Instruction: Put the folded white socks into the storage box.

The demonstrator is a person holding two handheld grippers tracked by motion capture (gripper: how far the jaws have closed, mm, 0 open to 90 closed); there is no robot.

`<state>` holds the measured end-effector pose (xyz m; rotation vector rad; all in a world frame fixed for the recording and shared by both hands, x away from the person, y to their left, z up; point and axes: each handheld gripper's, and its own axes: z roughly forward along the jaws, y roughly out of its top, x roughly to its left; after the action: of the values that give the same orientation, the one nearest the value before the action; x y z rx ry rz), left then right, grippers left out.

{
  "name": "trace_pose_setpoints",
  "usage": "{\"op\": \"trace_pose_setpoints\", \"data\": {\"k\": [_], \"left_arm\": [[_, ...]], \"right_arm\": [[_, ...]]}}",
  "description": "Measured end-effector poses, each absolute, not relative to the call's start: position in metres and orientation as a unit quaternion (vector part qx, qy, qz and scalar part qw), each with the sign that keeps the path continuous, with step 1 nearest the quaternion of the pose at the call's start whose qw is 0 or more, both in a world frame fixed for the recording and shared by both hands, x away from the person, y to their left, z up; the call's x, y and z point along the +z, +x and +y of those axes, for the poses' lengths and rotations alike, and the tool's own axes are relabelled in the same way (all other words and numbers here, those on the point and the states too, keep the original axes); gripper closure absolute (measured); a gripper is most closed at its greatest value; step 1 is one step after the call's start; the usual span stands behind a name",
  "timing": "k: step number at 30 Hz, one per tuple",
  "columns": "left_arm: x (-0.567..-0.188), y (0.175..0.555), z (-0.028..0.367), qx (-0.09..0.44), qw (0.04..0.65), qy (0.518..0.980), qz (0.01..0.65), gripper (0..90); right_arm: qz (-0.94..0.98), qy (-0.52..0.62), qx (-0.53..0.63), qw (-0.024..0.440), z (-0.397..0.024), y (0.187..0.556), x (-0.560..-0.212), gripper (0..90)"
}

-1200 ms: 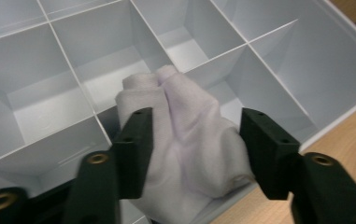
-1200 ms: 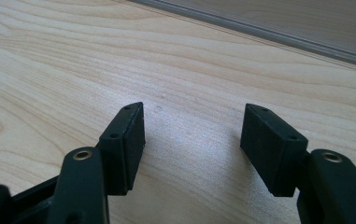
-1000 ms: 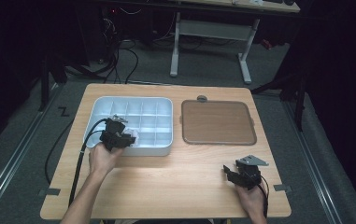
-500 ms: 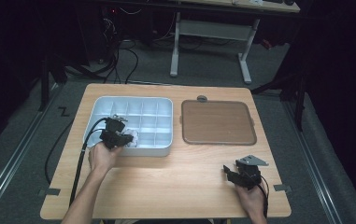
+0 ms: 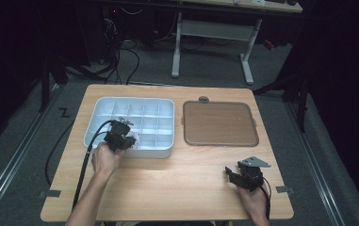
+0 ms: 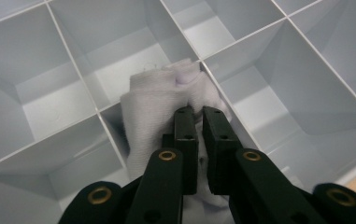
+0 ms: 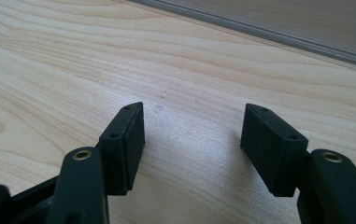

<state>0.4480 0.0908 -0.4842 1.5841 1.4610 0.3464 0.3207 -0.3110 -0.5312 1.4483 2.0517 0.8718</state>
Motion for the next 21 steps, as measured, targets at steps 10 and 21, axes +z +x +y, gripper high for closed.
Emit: {"op": "trace_pose_setpoints", "data": {"k": [10,21], "left_arm": [[-0.4873,0.4509,0.0916,0.115,0.45,0.645,0.606,85.6],[-0.4793,0.4451,0.0941,0.104,0.477,0.641,0.592,82.7]], "right_arm": [[0.749,0.529,0.318,0.239,-0.311,0.3207,-0.5312,40.4],[0.749,0.529,0.319,0.239,-0.311,0.3207,-0.5312,40.4]]}}
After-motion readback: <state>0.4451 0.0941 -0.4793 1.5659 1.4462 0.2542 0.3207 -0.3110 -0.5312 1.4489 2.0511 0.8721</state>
